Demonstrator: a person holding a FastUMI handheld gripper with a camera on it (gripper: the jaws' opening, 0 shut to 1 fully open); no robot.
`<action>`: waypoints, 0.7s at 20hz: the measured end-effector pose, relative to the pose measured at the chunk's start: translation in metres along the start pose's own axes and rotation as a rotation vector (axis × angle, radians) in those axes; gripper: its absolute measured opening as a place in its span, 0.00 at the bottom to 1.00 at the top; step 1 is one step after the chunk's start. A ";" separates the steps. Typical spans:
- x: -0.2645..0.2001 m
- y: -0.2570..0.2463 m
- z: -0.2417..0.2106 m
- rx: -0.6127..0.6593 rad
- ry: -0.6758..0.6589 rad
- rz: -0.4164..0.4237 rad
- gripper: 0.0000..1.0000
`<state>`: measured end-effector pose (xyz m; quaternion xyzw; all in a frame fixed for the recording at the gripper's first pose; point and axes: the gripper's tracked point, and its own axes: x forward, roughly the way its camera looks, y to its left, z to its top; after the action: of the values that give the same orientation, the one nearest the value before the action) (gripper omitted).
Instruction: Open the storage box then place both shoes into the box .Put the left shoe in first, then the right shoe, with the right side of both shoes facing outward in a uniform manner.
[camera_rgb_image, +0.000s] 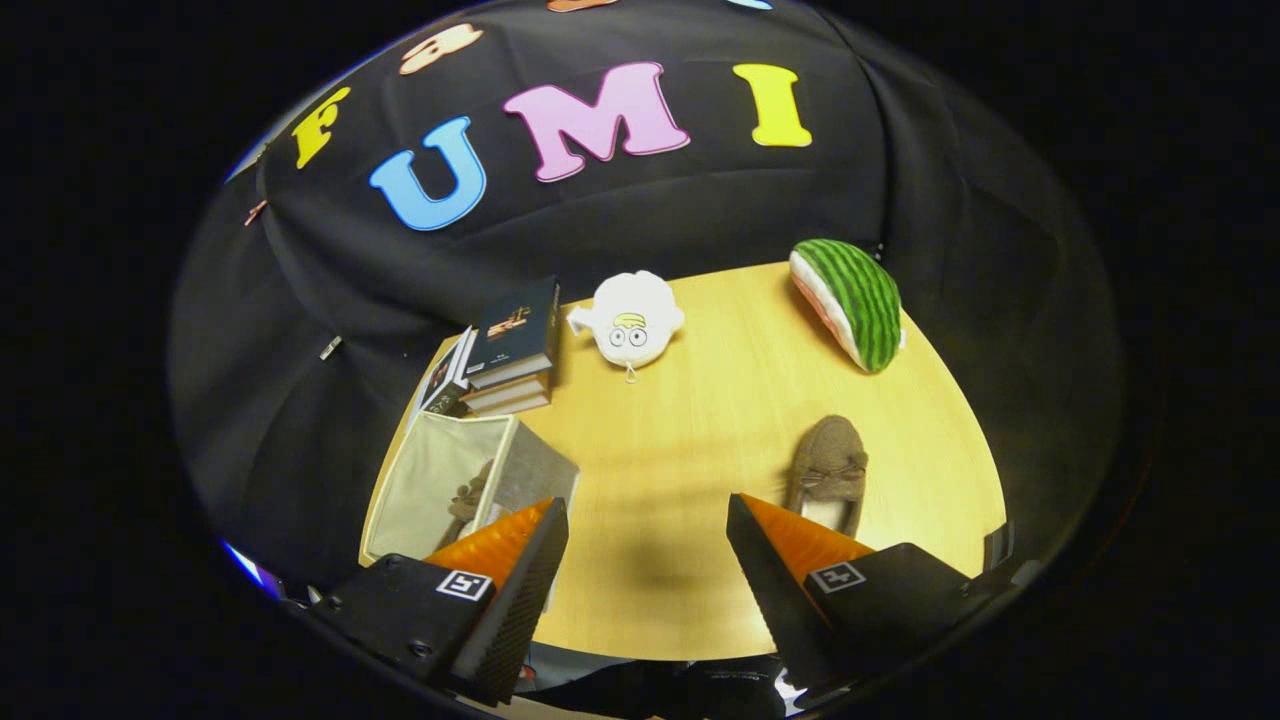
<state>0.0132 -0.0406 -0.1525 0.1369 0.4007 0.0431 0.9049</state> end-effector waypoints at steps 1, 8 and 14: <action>0.003 -0.020 0.000 -0.013 0.010 -0.012 0.99; 0.041 -0.138 -0.034 -0.068 0.171 -0.066 0.99; 0.080 -0.186 -0.082 -0.141 0.339 -0.075 0.99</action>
<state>0.0009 -0.1868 -0.3149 0.0491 0.5484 0.0598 0.8326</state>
